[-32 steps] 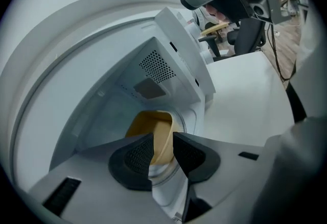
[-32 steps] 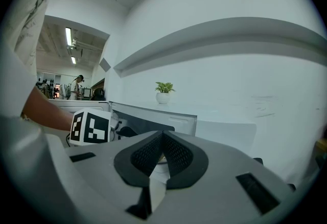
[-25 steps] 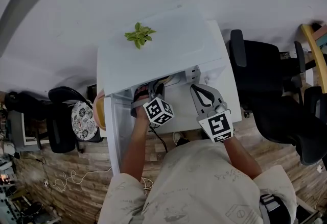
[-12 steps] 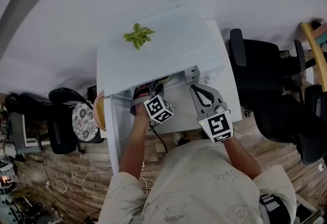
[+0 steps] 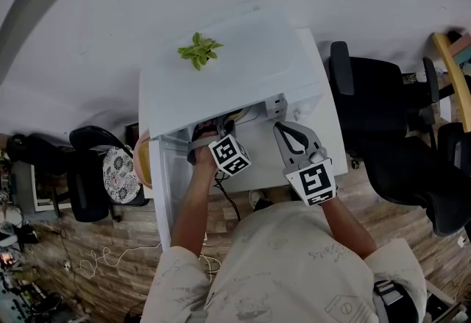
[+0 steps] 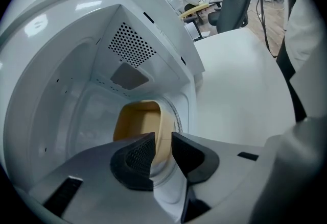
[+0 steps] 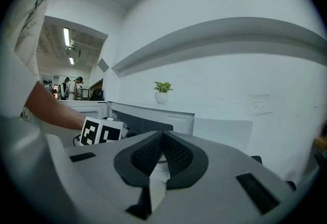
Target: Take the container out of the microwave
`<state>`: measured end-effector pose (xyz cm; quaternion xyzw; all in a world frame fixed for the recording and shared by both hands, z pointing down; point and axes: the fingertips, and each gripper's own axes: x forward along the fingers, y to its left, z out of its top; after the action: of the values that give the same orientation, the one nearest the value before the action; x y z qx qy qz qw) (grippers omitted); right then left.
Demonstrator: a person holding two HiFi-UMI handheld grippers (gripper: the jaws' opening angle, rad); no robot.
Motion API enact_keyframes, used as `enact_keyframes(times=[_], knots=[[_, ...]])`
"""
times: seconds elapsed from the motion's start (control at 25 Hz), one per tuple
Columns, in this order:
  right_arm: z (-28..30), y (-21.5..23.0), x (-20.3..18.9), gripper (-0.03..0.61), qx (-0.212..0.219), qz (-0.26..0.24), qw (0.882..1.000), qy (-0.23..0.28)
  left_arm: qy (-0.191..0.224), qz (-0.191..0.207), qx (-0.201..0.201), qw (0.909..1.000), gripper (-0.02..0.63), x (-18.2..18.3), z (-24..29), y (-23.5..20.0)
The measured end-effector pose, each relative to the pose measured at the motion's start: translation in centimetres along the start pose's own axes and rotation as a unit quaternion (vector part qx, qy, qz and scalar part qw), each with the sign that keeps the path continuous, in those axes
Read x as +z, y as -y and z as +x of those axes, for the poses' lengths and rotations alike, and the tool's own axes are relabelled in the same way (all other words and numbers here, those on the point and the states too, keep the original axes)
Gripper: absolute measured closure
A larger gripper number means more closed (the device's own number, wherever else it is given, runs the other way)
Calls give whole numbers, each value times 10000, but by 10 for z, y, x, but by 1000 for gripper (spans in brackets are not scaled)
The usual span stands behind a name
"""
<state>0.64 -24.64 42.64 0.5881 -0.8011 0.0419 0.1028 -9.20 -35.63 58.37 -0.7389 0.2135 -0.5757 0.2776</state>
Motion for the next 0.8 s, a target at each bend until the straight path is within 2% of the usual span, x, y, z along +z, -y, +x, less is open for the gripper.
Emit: enact_keyframes(times=[0.2,0.6,0.8], knots=[[-1,-1,0,565,8,-15,10000,3,-144,435,160,9988,533,-1,2,0],[-3,-3,-1,565,22,-33,10000,-7,-132,488,208,9985,577,-2,4,2],[-4,-5,-1,565,37,-48,10000,0,-105,547,280,9981,580,3,-2,-5]])
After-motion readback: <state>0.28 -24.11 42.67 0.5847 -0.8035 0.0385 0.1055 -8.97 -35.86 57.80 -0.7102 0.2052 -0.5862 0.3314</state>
